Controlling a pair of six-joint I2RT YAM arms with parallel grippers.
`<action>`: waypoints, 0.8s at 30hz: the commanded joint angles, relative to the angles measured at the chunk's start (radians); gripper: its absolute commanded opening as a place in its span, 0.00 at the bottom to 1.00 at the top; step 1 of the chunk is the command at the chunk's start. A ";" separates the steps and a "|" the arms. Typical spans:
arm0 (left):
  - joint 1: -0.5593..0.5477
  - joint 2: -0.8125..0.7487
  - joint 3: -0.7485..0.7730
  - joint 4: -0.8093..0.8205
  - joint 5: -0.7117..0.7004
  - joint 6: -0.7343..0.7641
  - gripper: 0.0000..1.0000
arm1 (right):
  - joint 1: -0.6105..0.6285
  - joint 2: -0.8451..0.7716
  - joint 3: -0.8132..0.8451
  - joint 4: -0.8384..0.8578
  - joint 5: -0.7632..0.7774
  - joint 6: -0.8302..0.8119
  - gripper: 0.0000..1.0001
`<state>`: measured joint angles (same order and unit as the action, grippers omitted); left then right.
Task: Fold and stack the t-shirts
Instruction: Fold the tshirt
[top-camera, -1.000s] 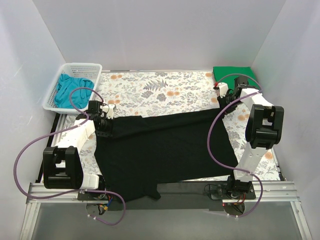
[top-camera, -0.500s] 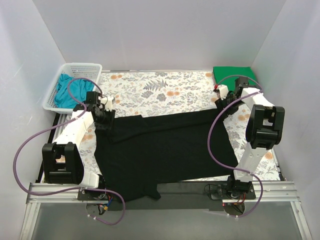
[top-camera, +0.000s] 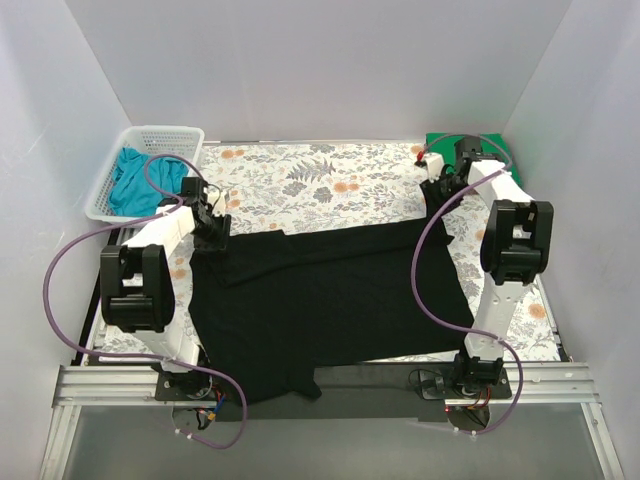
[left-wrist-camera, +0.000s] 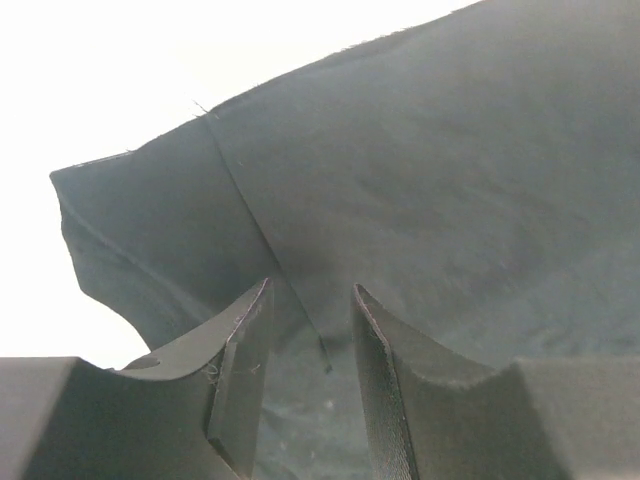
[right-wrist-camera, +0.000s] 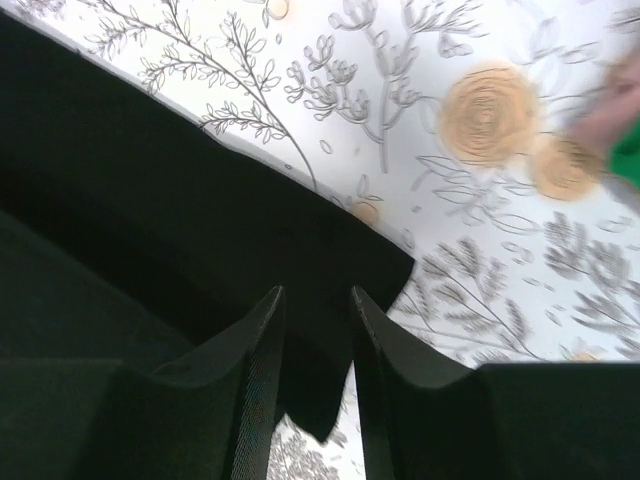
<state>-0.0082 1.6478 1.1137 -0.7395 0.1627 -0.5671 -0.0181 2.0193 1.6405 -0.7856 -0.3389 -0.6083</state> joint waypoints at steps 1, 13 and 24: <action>0.007 0.021 0.037 0.043 -0.043 -0.027 0.35 | 0.017 0.047 0.016 -0.027 0.030 0.018 0.38; 0.050 0.285 0.150 0.109 -0.026 -0.034 0.34 | 0.050 0.162 -0.010 0.028 0.152 0.044 0.34; 0.082 0.403 0.478 0.052 0.079 -0.034 0.34 | 0.053 0.271 0.257 0.014 0.153 0.111 0.36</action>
<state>0.0509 2.0769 1.5322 -0.6979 0.2020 -0.6094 0.0349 2.2765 1.8694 -0.7952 -0.2005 -0.5125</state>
